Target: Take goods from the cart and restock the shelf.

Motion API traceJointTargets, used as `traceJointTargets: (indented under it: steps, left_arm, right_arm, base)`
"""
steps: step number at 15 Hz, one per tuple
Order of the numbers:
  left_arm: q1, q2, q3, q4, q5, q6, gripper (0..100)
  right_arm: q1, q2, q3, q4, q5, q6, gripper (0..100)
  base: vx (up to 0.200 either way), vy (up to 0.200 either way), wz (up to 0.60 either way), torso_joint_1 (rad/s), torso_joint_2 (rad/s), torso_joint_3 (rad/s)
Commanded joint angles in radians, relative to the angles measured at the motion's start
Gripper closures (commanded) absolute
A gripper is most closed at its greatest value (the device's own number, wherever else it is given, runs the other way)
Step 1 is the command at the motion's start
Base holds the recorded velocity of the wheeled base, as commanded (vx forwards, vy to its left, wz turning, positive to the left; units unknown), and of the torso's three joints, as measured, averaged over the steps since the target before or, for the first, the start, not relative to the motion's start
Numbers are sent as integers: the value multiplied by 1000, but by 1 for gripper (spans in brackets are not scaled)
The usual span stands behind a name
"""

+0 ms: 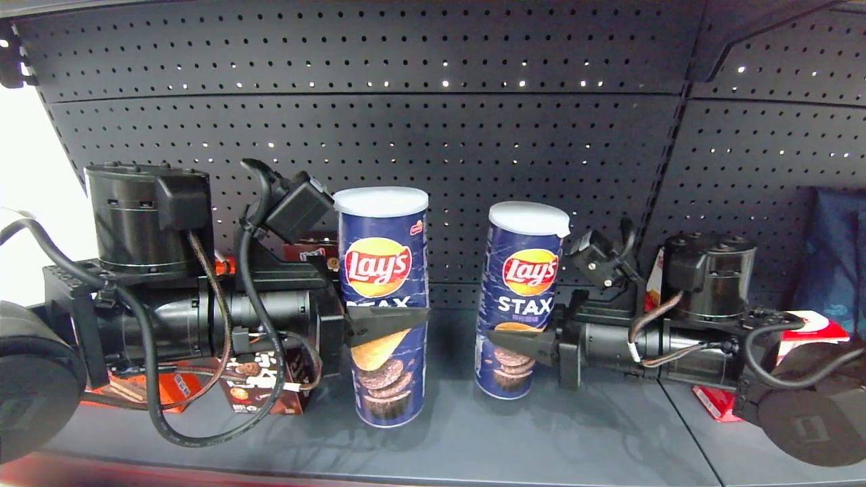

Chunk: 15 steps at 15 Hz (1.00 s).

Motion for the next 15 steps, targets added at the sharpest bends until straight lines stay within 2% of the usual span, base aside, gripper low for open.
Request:
traceJointTargets:
  steps: [1, 10, 13, 15]
  left_arm:
    - [0, 2, -2, 1, 7, 0, 100]
    - [2, 3, -3, 2, 19, 0, 100]
    - [2, 8, -6, 1, 19, 0, 100]
    - [3, 8, -8, 1, 19, 0, 100]
  right_arm:
    - [1, -28, 69, -39, 1, -2, 100]
    - [4, -11, 209, -157, 7, -11, 100]
    - [7, 8, 211, -170, 4, -14, 100]
    - [11, 41, 212, -229, 4, -14, 100]
  base:
    - [0, 0, 0, 0, 0, 0]
    - [0, 0, 0, 0, 0, 0]
    - [0, 0, 0, 0, 0, 0]
    - [0, 0, 0, 0, 0, 0]
